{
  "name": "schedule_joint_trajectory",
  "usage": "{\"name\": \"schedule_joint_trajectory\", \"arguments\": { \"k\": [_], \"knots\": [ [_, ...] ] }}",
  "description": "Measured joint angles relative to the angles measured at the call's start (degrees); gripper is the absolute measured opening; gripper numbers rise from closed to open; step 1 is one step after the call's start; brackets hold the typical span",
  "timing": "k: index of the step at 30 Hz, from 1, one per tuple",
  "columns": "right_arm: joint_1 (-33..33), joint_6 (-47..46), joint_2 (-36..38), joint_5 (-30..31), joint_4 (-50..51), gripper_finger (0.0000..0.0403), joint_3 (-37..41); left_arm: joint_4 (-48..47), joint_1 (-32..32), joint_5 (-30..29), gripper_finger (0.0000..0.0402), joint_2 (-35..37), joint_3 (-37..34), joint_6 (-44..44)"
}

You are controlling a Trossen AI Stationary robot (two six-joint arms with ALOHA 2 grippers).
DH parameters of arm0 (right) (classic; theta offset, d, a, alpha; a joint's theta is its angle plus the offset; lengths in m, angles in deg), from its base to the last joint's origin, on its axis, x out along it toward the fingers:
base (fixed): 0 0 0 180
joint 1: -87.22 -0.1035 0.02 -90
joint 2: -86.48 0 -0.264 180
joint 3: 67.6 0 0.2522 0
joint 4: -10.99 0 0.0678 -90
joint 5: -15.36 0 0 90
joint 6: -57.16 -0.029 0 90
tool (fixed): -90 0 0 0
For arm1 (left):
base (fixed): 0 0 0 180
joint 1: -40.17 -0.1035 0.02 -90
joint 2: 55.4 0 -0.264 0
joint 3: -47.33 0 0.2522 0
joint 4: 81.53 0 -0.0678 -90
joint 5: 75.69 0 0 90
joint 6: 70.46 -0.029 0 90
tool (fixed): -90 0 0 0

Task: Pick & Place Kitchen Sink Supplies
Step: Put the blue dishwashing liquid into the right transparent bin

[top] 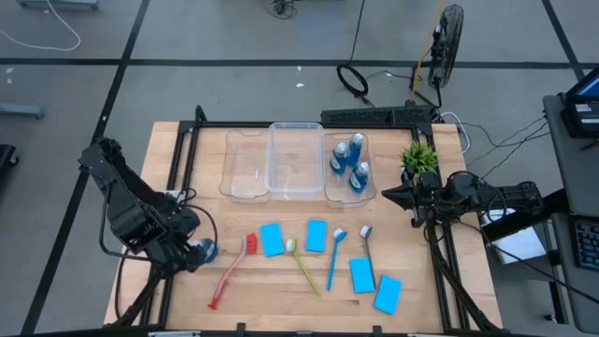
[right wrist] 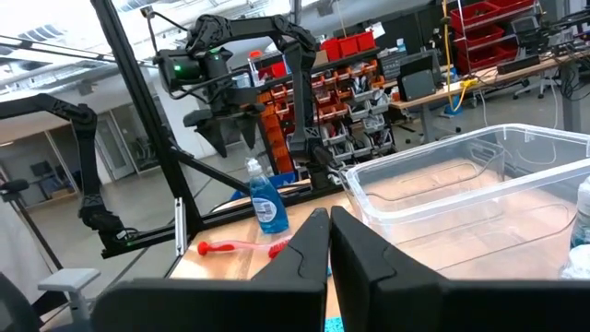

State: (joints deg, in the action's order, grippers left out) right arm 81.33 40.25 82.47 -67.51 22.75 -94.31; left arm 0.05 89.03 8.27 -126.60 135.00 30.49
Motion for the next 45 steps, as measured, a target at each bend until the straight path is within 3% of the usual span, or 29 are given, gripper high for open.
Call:
{"name": "schedule_joint_trajectory", "arguments": {
  "k": [29, 45],
  "knots": [
    [0.0, -0.6, 0.0, 0.0, 0.0, 0.0000, 0.0, 3.3, 0.0, -0.2, 0.0378, -0.4, -0.9, -3.8],
    [0.0, -0.7, 0.0, 0.2, -0.3, 0.0000, 0.0, 8.8, -0.1, -0.4, 0.0313, -0.5, -11.9, 3.2]
  ]
}}
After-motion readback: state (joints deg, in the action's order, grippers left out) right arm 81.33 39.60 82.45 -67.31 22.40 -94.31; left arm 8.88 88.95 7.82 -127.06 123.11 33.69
